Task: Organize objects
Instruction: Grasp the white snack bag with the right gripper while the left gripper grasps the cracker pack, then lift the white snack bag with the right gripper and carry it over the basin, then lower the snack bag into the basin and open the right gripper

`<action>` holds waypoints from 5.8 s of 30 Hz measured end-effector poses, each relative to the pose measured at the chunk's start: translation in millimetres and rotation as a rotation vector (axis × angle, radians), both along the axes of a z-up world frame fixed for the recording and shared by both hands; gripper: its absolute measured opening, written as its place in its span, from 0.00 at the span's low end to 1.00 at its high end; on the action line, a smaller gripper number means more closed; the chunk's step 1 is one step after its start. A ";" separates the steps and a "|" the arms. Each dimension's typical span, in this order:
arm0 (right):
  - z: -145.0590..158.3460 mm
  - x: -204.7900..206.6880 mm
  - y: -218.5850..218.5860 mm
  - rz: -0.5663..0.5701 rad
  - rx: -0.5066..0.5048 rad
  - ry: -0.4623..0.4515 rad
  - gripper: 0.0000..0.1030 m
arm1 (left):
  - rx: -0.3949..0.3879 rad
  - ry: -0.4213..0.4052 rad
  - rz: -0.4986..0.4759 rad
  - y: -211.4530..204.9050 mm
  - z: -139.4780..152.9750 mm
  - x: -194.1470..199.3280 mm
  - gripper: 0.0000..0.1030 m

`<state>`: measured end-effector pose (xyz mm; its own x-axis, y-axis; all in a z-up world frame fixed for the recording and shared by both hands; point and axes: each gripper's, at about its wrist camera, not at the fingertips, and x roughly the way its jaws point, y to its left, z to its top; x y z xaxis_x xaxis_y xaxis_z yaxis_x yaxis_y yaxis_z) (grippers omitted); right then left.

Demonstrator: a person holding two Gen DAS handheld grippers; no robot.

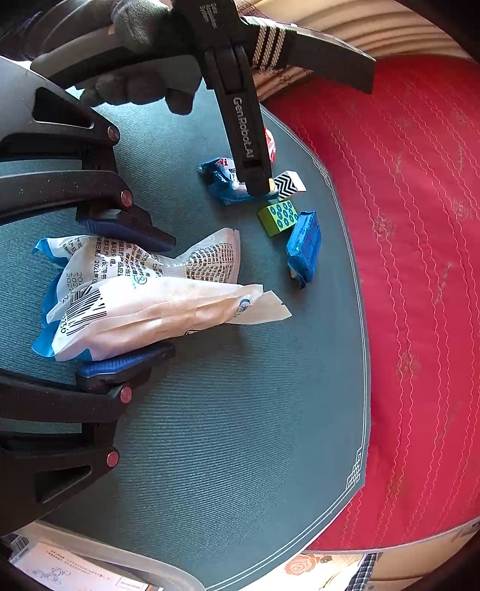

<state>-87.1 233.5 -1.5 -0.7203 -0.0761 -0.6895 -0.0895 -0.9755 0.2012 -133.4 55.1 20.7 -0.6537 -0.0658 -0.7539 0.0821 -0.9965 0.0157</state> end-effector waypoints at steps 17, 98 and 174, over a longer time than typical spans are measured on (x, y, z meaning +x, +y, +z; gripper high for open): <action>-0.2 2.0 0.8 -0.005 -0.029 0.006 0.51 | 0.022 -0.012 0.022 -7.1 -10.6 -8.7 0.63; 41.7 82.8 5.8 -0.162 0.093 0.042 0.48 | 0.057 0.004 -0.156 19.8 -13.1 60.9 0.43; 72.7 193.5 171.5 -0.579 0.056 -0.028 0.46 | 0.034 0.005 -0.211 32.8 -14.6 69.8 0.43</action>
